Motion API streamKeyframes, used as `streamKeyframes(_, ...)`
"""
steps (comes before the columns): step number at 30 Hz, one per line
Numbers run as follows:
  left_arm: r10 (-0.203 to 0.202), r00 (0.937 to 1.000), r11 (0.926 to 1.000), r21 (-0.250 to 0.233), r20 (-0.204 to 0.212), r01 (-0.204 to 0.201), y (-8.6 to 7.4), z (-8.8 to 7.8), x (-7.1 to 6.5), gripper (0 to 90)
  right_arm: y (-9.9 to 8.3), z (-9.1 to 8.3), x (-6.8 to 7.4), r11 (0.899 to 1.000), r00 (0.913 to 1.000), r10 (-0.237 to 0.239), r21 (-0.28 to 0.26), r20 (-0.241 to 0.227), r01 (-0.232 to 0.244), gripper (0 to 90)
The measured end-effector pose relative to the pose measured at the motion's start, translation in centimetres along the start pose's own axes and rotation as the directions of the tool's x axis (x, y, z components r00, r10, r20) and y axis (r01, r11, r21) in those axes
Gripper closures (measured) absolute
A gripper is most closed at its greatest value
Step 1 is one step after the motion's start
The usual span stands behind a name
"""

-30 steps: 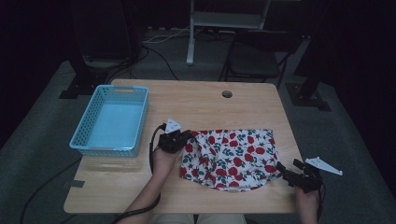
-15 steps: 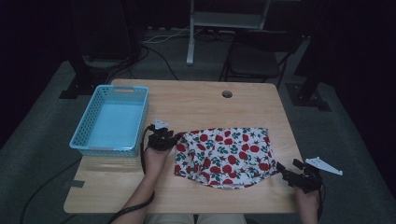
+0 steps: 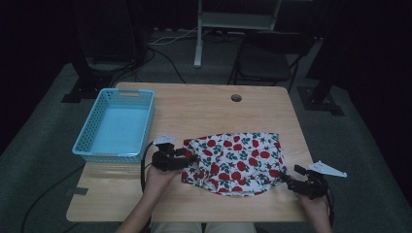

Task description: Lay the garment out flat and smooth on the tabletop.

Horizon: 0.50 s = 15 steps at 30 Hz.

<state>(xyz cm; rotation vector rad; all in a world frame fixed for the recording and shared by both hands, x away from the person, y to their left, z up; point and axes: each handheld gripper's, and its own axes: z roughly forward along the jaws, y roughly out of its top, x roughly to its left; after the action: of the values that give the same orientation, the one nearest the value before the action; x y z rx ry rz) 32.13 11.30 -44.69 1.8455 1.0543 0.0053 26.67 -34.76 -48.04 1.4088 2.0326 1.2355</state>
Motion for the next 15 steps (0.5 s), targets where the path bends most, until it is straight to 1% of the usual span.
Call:
streamKeyframes(1,0.000,1.0000,1.0000,0.000,0.000,0.000,0.0,0.0,0.0,34.6,0.0,0.0,0.0,1.000,1.0000,0.000,0.000,0.000,0.000,21.9)
streamKeyframes(2,0.015,0.9999,0.9998,0.012,0.005,-0.015,-0.3,0.2,-0.4,34.6,0.2,0.1,0.4,1.000,0.9997,-0.018,0.009,-0.015,0.018,21.9)
streamKeyframes(3,0.022,0.9998,0.9995,0.024,0.002,-0.022,-0.5,0.4,-0.7,31.5,0.4,0.3,0.9,0.999,0.9988,-0.030,0.023,-0.039,0.031,21.9)
streamKeyframes(4,0.033,0.9994,0.9983,0.047,0.000,-0.033,-0.9,0.7,-1.0,31.5,0.4,0.3,0.9,0.999,0.9988,-0.030,0.023,-0.039,0.031,21.9)
streamKeyframes(5,0.043,0.9991,0.9967,0.069,0.001,-0.043,-1.2,1.1,-1.1,31.1,0.6,0.5,1.1,0.999,0.9982,-0.030,0.035,-0.051,0.032,21.9)
streamKeyframes(6,0.044,0.9990,0.9954,0.085,-0.001,-0.044,-1.4,1.3,-1.2,31.1,0.7,0.6,1.2,0.998,0.9979,-0.034,0.048,-0.055,0.037,21.9)
streamKeyframes(7,0.045,0.9990,0.9943,0.097,0.008,-0.046,-1.6,1.5,-1.2,31.1,0.8,0.8,1.3,0.997,0.9979,-0.046,0.056,-0.046,0.048,22.0)
streamKeyframes(8,0.048,0.9987,0.9927,0.110,0.015,-0.049,-1.7,1.7,-1.3,31.1,0.9,0.9,1.5,0.996,0.9975,-0.055,0.063,-0.043,0.058,22.3)
streamKeyframes(10,0.046,0.9982,0.9887,0.141,0.038,-0.051,-1.8,2.2,-1.4,31.2,1.2,1.1,1.5,0.996,0.9974,-0.051,0.069,-0.052,0.054,23.2)
streamKeyframes(12,0.054,0.9979,0.9820,0.179,0.036,-0.060,-1.7,2.8,-1.4,31.3,1.5,1.4,1.5,0.995,0.9974,-0.046,0.083,-0.056,0.051,25.5)
streamKeyframes(13,0.064,0.9973,0.9795,0.189,0.036,-0.070,-1.7,3.1,-1.4,33.7,1.6,1.5,1.5,0.994,0.9976,-0.046,0.096,-0.052,0.051,26.8)
streamKeyframes(14,0.078,0.9965,0.9772,0.196,0.029,-0.082,-1.7,3.3,-1.3,38.1,1.8,1.7,1.5,0.993,0.9975,-0.049,0.107,-0.050,0.055,28.0)
streamKeyframes(15,0.098,0.9948,0.9731,0.207,0.030,-0.102,-1.8,3.5,-1.3,44.2,1.9,1.9,1.6,0.991,0.9969,-0.060,0.119,-0.052,0.066,31.3)
